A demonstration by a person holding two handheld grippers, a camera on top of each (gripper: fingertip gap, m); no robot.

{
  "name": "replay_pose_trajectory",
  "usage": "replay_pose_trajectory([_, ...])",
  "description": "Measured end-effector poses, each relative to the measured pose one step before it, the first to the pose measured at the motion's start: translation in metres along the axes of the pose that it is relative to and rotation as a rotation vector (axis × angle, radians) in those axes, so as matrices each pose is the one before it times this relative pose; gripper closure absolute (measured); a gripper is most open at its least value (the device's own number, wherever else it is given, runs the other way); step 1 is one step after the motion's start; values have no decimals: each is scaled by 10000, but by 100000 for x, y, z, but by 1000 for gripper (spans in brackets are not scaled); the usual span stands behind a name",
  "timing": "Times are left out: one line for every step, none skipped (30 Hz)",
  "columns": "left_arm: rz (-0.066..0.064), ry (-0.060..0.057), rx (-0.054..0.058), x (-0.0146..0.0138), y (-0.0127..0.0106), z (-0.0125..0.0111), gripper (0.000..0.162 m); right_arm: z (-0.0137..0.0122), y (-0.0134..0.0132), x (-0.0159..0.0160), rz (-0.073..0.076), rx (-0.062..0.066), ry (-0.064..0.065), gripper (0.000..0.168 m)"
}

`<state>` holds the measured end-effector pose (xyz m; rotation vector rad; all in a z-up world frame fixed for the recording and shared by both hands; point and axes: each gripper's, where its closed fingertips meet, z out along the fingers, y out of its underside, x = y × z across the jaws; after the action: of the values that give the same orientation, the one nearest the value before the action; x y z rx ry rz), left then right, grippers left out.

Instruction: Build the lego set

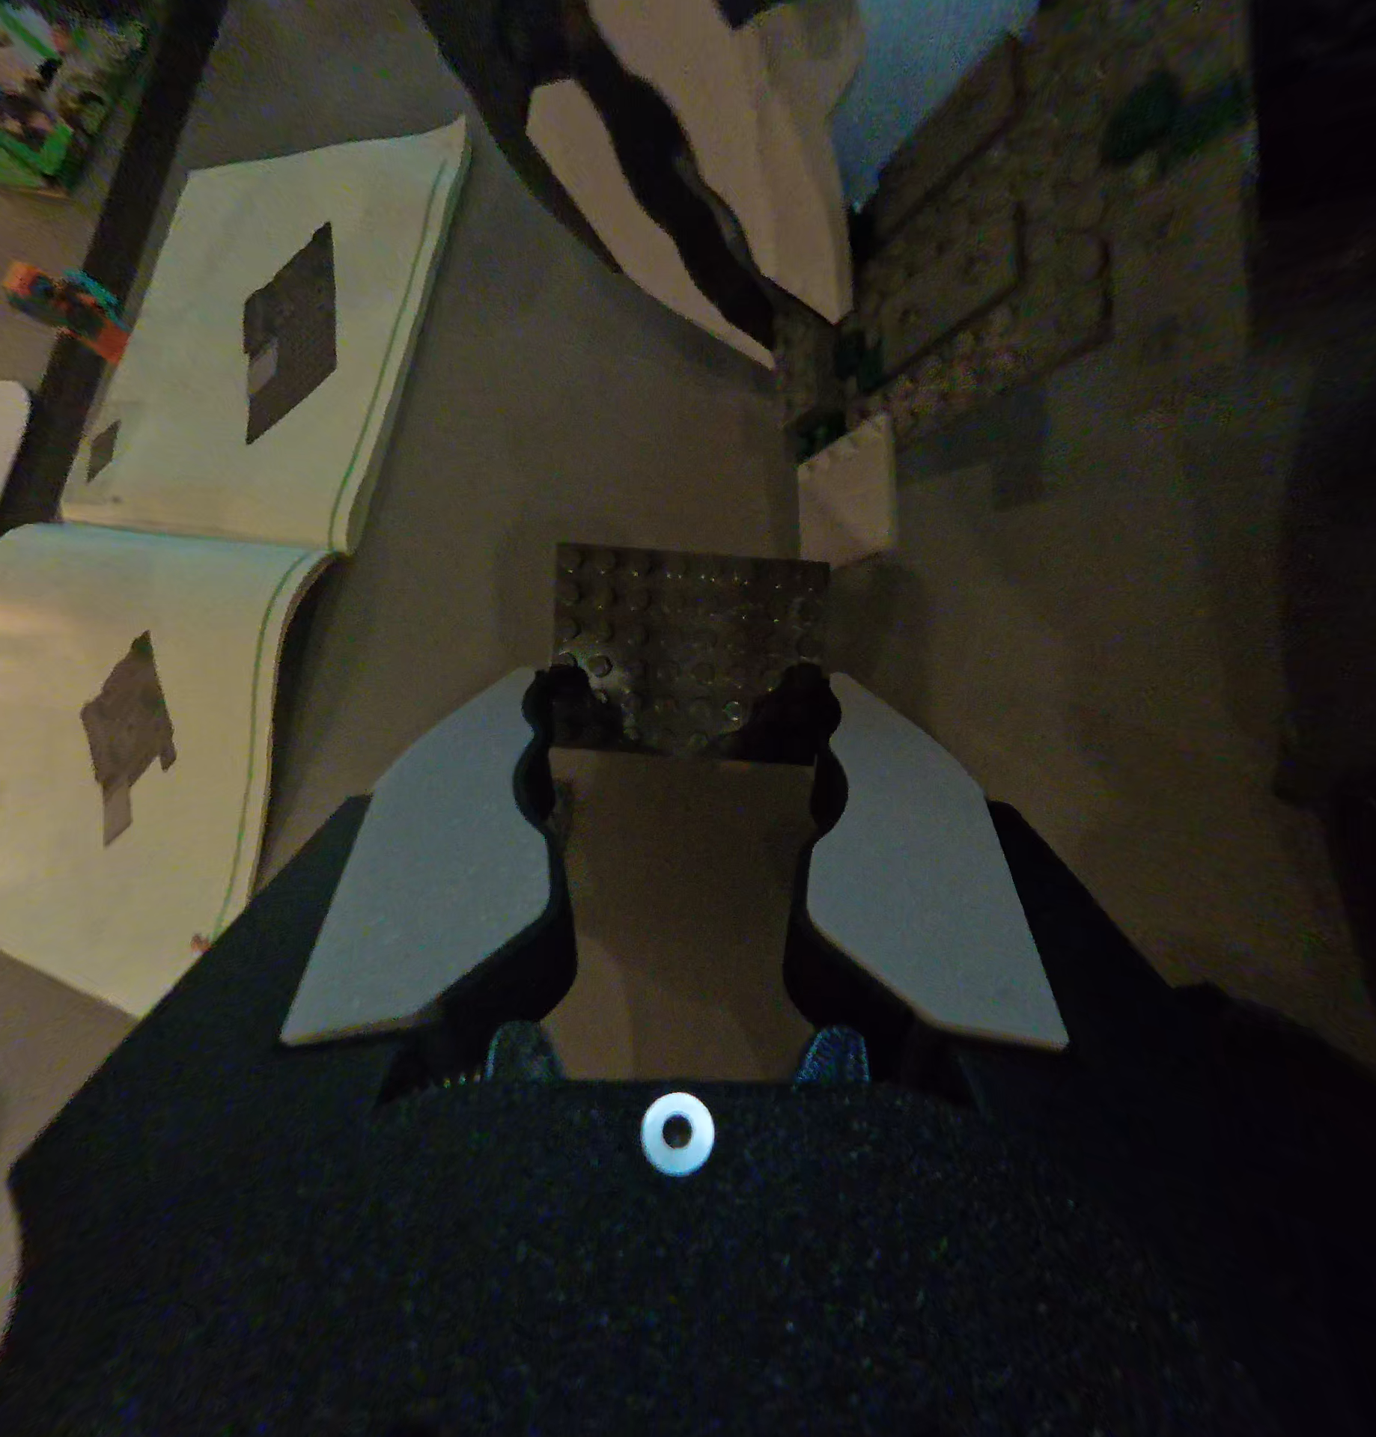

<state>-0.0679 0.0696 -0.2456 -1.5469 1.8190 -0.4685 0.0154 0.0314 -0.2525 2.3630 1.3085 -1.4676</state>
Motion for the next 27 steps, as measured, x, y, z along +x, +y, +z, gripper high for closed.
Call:
replay_pose_trajectory([-3,-22,33,202,179,-293,98,-81,-167,117,114,-13,-122,152])
replay_pose_trajectory([-8,-13,77,249,98,-283,98,-57,-138,19,152,-24,-149,152])
replay_pose_trajectory([3,-23,54,255,105,-234,98,-118,-94,-78,158,-7,-238,152])
replay_pose_trajectory([58,-58,0,219,158,-146,98,-116,-110,-79,126,43,-230,152])
replay_pose_trajectory([122,-92,-134,161,327,7,98,-115,-65,64,97,45,-126,152])
replay_pose_trajectory([154,-37,-296,167,559,168,98,-115,68,174,77,-29,-15,152])
replay_pose_trajectory([93,202,-379,363,666,347,98,-105,67,210,37,-34,60,152])
replay_pose_trajectory([-66,304,-297,349,542,456,98,-91,66,181,22,39,37,152])
replay_pose_trajectory([-170,253,-147,127,269,453,98,-74,0,107,41,78,-18,152])
replay_pose_trajectory([-176,344,-106,167,121,359,98,-72,-37,4,42,81,-22,152])
replay_pose_trajectory([-135,308,-63,61,4,242,97,-64,-37,-54,13,83,-4,152])
replay_pose_trajectory([-84,233,1,-79,-73,143,98,-64,-22,-131,-7,75,4,152])
replay_pose_trajectory([-79,247,9,-83,-52,80,97,-99,-1,-126,-1,72,31,152])
replay_pose_trajectory([-71,170,92,-136,-168,-50,94,-125,55,-56,32,81,52,152])
replay_pose_trajectory([-17,61,187,-192,-340,-209,88,-156,55,-71,62,103,25,152])
replay_pose_trajectory([51,-26,254,-201,-500,-360,87,-257,80,-118,76,148,-36,152])
replay_pose_trajectory([107,-60,341,-143,-677,-407,88,-309,73,-173,81,174,-113,152])
replay_pose_trajectory([198,-96,444,-56,-900,-376,90,-121,-39,-293,66,160,-181,152])
replay_pose_trajectory([340,-113,530,105,-1078,-259,97,-77,-77,-328,25,143,-185,152])
replay_pose_trajectory([431,-106,528,243,-1142,-34,104,39,-140,-300,-3,124,-145,152])
replay_pose_trajectory([401,-204,455,143,-1087,208,108,118,-127,-311,-4,83,-146,152])
replay_pose_trajectory([360,-191,317,109,-913,355,110,158,-108,-320,-7,36,-170,152])
replay_pose_trajectory([367,-189,297,68,-849,353,112,209,-46,-285,-15,7,-165,152])
replay_pose_trajectory([371,-129,349,122,-869,274,115,232,-50,-213,-5,-11,-130,152])
replay_pose_trajectory([308,-115,303,68,-803,193,119,187,-26,-150,20,-16,-112,152])
replay_pose_trajectory([258,-59,323,126,-823,135,122,210,-19,-189,36,-6,-142,152])
replay_pose_trajectory([226,-59,350,142,-820,97,128,193,-41,-267,35,34,-191,152])
